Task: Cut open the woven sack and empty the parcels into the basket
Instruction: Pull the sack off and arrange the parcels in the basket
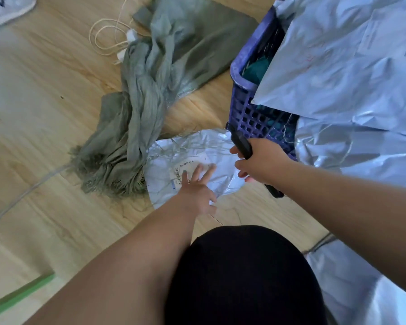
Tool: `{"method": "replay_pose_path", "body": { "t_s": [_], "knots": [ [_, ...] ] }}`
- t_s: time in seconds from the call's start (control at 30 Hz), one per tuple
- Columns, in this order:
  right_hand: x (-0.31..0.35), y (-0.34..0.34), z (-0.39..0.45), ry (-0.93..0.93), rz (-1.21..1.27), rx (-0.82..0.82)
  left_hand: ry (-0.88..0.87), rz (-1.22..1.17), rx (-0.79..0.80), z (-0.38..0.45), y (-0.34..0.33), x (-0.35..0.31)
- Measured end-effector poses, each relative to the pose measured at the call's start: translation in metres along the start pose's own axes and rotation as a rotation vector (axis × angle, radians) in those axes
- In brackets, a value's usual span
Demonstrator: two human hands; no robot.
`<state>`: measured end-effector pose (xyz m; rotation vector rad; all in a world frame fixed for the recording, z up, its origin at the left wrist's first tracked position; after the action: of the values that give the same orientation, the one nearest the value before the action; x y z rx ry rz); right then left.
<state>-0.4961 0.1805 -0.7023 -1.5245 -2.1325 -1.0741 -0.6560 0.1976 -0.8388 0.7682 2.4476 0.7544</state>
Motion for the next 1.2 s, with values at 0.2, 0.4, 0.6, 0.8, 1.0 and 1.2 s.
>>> {"method": "replay_pose_path", "body": {
  "t_s": [0.2, 0.4, 0.6, 0.8, 1.0, 1.2],
  "knots": [
    [-0.011, 0.001, -0.006, 0.005, -0.019, 0.017, -0.097, 0.070, 0.028, 0.012, 0.005, -0.034],
    [-0.017, 0.002, -0.010, -0.011, 0.029, 0.031, -0.001, 0.300, 0.122, 0.020, -0.004, -0.032],
    [-0.016, 0.005, -0.014, 0.000, 0.033, 0.019, 0.063, 0.051, -0.226, 0.016, 0.029, -0.030],
    [0.010, 0.021, -0.026, 0.160, 0.025, -0.094, 0.232, -0.883, -0.947, -0.030, 0.112, 0.012],
    [0.060, 0.040, -0.036, 0.326, 0.009, -0.207, 0.224, -1.318, -1.214, -0.083, 0.208, 0.024],
    [0.098, 0.077, -0.045, 0.338, -0.189, -0.418, -0.071, -1.639, -1.274, -0.111, 0.284, -0.008]
  ]
}}
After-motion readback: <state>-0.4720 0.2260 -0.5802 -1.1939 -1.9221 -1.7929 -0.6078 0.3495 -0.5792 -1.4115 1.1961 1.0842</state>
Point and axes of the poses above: each hand's wrist, its own z-axis towards the middle knuckle, its own y-axis out of the back of the hand, x = y × z, the point moved 5 cm from there along z, towards the middle knuckle, and after that the axes turned 6 degrees about x, right-handed, at the moved point
